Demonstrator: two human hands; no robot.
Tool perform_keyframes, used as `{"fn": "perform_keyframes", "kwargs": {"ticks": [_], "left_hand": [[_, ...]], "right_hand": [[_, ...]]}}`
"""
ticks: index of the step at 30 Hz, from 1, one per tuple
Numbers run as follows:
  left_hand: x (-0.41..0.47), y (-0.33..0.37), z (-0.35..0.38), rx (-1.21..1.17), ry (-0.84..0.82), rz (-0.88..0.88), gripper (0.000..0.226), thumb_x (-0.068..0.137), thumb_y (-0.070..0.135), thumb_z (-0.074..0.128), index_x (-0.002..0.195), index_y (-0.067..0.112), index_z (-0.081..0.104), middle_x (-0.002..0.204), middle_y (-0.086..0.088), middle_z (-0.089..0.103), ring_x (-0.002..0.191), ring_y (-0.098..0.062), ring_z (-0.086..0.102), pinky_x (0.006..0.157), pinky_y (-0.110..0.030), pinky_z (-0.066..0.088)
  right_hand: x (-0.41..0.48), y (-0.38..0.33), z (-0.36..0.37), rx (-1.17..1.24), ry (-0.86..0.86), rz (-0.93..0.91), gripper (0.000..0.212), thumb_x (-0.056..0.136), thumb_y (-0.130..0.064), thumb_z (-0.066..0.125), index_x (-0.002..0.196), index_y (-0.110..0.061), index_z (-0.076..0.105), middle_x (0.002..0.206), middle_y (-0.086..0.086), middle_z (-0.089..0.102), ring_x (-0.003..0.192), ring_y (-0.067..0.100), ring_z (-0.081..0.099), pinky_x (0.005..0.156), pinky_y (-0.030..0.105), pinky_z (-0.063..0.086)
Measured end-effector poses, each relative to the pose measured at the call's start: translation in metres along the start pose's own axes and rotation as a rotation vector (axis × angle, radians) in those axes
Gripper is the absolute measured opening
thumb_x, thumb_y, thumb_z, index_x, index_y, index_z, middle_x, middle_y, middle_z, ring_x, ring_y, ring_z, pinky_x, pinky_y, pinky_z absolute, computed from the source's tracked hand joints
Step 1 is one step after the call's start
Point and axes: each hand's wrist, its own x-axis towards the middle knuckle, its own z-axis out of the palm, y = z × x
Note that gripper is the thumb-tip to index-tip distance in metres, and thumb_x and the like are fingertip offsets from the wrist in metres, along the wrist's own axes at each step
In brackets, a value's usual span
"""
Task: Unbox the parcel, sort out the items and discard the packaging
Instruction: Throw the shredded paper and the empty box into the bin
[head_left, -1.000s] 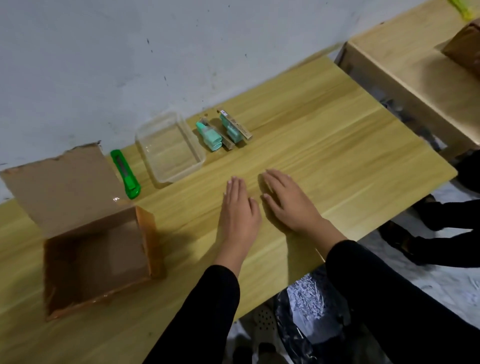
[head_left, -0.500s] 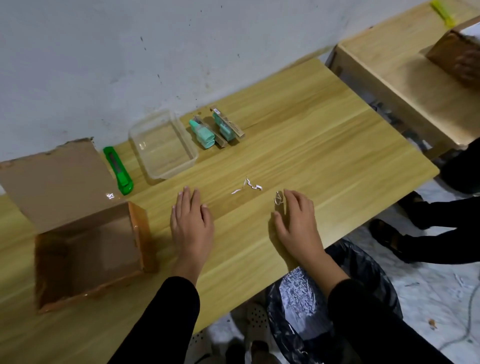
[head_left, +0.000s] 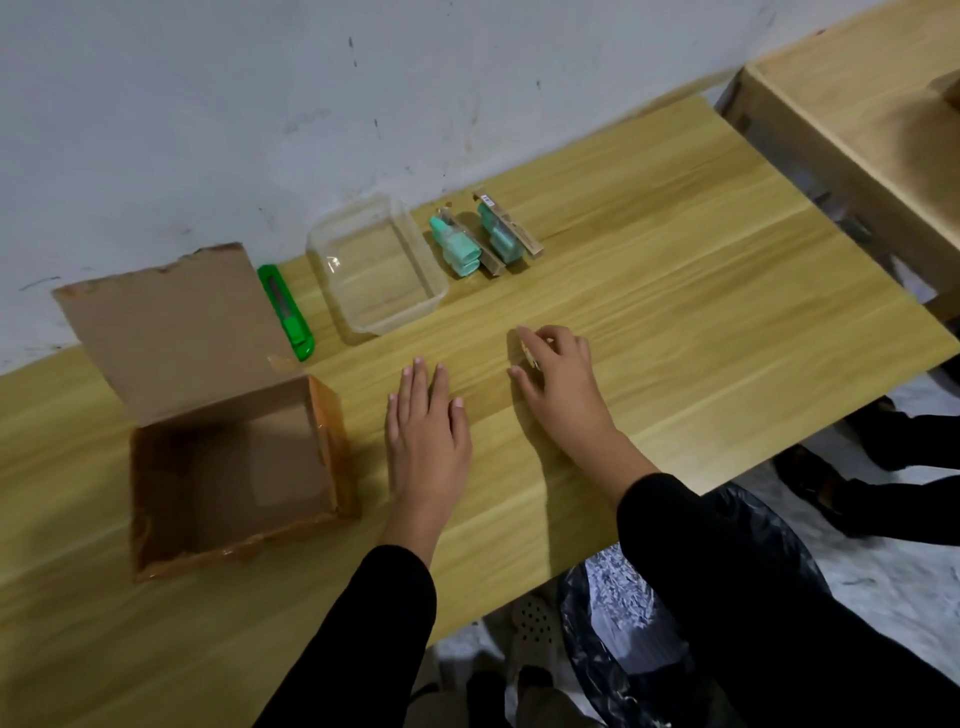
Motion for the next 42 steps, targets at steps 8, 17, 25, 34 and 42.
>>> {"fn": "perform_keyframes", "kwargs": {"ticks": [8, 17, 25, 34, 42], "left_hand": [[-0.002, -0.005, 0.000, 0.004, -0.022, 0.051, 0.048, 0.099, 0.030, 0.031, 0.145, 0.016, 0.027, 0.157, -0.004, 0.015, 0.146, -0.017, 0.006, 0.119, -0.036, 0.003], [-0.022, -0.008, -0.006, 0.044, -0.074, 0.166, 0.047, 0.098, 0.028, 0.035, 0.142, 0.013, 0.034, 0.155, -0.008, 0.022, 0.145, -0.022, 0.016, 0.118, -0.040, 0.012], [-0.036, 0.006, -0.004, 0.068, -0.164, 0.358, 0.047, 0.097, 0.028, 0.035, 0.140, 0.008, 0.036, 0.154, -0.011, 0.026, 0.144, -0.025, 0.018, 0.117, -0.042, 0.014], [-0.047, 0.014, 0.010, 0.060, -0.154, 0.366, 0.049, 0.097, 0.028, 0.035, 0.142, 0.010, 0.031, 0.155, -0.013, 0.022, 0.145, -0.026, 0.011, 0.117, -0.045, 0.009], [-0.044, 0.015, 0.001, 0.094, -0.185, 0.371, 0.050, 0.097, 0.030, 0.035, 0.142, 0.010, 0.031, 0.154, -0.013, 0.022, 0.144, -0.027, 0.014, 0.117, -0.045, 0.014]], "right_hand": [[-0.012, -0.002, 0.000, -0.001, 0.008, -0.179, 0.017, 0.076, 0.005, 0.056, 0.085, 0.001, 0.070, 0.085, 0.019, 0.065, 0.078, 0.037, 0.059, 0.072, 0.039, 0.053], [-0.073, 0.011, -0.029, 0.002, 0.025, 0.019, 0.016, 0.076, 0.008, 0.055, 0.082, 0.005, 0.070, 0.089, 0.022, 0.066, 0.082, 0.031, 0.060, 0.073, 0.021, 0.042], [-0.179, 0.068, -0.084, -0.071, 0.466, 0.511, 0.012, 0.080, 0.007, 0.060, 0.085, 0.004, 0.070, 0.087, 0.021, 0.067, 0.079, 0.033, 0.064, 0.071, 0.015, 0.036], [-0.260, 0.084, -0.068, 0.075, 0.514, 0.897, 0.022, 0.088, -0.005, 0.056, 0.106, 0.001, 0.067, 0.104, 0.020, 0.070, 0.092, 0.027, 0.064, 0.076, 0.019, 0.039], [-0.242, 0.066, -0.073, 0.060, 0.489, 0.785, 0.023, 0.087, -0.006, 0.057, 0.109, -0.001, 0.064, 0.110, 0.017, 0.065, 0.101, 0.028, 0.061, 0.091, 0.029, 0.046]]}}
